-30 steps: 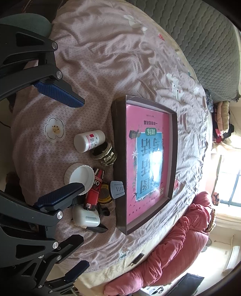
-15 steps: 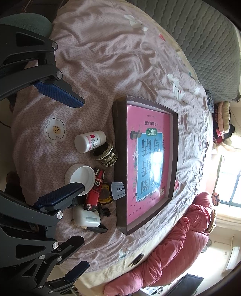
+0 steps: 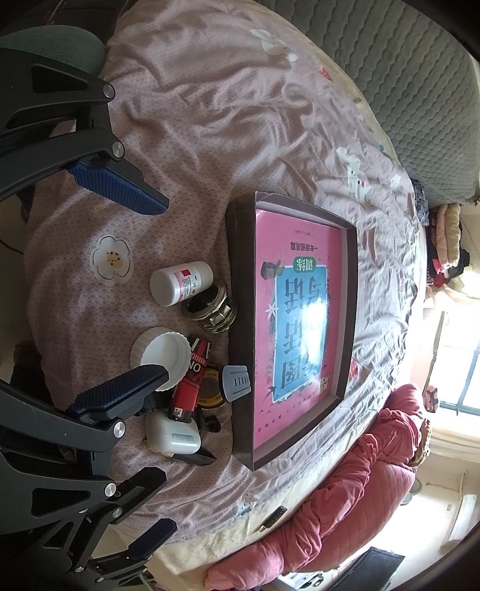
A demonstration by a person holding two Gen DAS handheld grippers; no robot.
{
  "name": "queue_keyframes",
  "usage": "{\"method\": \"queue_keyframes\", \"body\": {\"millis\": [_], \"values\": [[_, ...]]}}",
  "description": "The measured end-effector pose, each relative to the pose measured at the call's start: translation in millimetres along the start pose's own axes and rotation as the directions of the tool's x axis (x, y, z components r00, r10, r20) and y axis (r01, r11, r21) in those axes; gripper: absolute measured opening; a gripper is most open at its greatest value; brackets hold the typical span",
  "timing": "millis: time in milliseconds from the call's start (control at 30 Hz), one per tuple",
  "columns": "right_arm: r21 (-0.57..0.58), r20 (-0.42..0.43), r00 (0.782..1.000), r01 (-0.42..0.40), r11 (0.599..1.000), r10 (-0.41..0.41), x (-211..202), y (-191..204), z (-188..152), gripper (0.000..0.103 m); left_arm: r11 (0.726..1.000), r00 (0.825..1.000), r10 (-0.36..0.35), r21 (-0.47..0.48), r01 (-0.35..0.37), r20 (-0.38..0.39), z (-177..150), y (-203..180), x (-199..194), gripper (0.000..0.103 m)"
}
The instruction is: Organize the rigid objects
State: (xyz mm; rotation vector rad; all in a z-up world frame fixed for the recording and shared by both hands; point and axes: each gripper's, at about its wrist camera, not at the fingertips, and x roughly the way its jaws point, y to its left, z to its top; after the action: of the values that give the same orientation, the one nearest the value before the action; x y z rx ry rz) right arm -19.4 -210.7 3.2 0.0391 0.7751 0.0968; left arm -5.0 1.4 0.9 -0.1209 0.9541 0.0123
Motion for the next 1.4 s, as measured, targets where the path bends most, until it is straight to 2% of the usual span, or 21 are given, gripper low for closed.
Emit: {"method": "queue_keyframes", "body": {"millis": [200, 533, 900, 1133, 1400], "values": [[0.003, -0.021, 1.000, 0.006, 1.000, -0.006, 6, 1, -1, 0.084, 1.000, 1.000, -0.004, -0.017, 0.004, -0.019, 0, 4, 4, 0.084], [0.069, -0.128, 0.992, 0.007, 0.998, 0.002, 29, -12, -7, 0.084, 0.997, 0.998, -0.005, -0.076, 0.000, -0.056, -2, 22, 16, 0.084], [0.040, -0.245, 0.968, 0.066, 0.997, -0.054, 58, -9, -15, 0.084, 0.992, 0.995, -0.001, -0.123, -0.011, -0.100, 2, 34, 33, 0.084], [0.071, -0.251, 0.967, 0.067, 0.995, -0.047, 69, -16, -11, 0.084, 0.992, 0.992, 0.008, -0.123, -0.023, -0.123, 12, 27, 48, 0.084], [0.065, -0.215, 0.975, 0.076, 0.995, -0.060, 82, -11, 2, 0.084, 0.990, 0.990, 0.020, -0.134, -0.039, -0.143, 19, 30, 63, 0.084]]}}
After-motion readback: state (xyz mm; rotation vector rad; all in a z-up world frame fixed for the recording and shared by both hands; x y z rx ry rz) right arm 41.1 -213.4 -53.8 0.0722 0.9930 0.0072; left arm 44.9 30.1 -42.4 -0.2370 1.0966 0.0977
